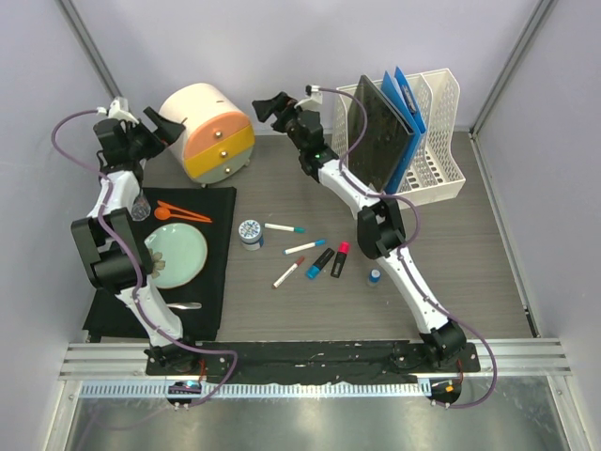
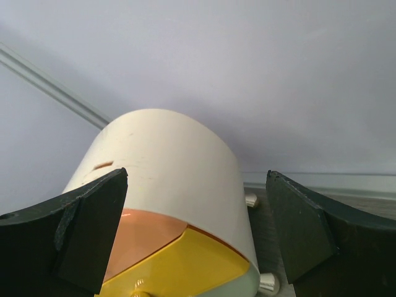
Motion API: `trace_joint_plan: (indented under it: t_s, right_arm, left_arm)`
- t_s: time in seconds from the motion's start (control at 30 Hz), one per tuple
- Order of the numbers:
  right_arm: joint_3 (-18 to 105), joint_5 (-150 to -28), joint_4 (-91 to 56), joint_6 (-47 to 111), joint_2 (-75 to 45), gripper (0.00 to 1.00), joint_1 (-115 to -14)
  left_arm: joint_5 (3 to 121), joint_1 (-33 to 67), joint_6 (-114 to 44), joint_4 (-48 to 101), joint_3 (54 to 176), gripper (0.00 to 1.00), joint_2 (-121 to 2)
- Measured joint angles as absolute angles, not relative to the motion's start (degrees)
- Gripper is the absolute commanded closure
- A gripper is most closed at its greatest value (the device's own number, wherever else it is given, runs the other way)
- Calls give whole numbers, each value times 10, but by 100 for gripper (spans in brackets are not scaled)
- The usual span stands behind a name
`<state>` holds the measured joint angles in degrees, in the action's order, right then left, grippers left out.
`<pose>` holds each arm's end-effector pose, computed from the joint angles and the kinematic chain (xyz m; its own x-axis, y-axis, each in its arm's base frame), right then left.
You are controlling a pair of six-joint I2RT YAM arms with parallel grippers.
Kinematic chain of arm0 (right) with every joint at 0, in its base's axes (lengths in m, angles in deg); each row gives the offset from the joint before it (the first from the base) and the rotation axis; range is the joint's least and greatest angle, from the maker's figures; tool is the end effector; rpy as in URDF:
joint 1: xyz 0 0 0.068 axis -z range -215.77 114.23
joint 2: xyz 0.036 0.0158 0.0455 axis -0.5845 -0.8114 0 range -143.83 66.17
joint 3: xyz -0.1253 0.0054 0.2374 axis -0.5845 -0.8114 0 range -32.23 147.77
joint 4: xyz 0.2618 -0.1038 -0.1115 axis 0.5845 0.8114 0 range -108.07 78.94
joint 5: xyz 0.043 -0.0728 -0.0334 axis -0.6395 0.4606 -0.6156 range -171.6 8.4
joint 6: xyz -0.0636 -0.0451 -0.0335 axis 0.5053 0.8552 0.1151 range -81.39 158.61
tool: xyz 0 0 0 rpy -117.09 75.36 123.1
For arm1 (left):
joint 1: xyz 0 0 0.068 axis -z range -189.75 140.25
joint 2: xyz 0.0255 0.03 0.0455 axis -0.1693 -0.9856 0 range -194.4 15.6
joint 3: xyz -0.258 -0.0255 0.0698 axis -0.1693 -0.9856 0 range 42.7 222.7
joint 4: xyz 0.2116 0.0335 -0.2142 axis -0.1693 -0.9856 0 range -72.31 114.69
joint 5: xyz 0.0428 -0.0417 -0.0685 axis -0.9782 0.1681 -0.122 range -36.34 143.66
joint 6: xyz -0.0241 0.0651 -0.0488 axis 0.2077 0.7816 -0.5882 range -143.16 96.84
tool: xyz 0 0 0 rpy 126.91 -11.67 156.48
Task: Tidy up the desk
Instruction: Move the storage box to the corner of the board.
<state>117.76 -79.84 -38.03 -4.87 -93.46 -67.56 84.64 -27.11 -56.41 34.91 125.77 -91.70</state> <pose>0.5998 0.3689 0.2411 -0.2341 0.6641 -0.7101 -0.4683 0.5630 0.6810 0.5069 0.1183 0.2641 -0.3144 -0.5907 -0.7431 0.0580 0.7694 -0.6361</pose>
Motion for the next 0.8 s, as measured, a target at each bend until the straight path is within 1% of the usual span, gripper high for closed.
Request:
trace_joint_plan:
  t_s: [0.4,0.8]
  right_arm:
    - [1202,-717,-426,-17,-966,0,-719]
    - [1196,-728,-422,13,-966,0,-714]
  left_arm:
    - [847,-262,-539,302,1259,0,-906]
    - [853,-255,-525,280,1258,0,-904]
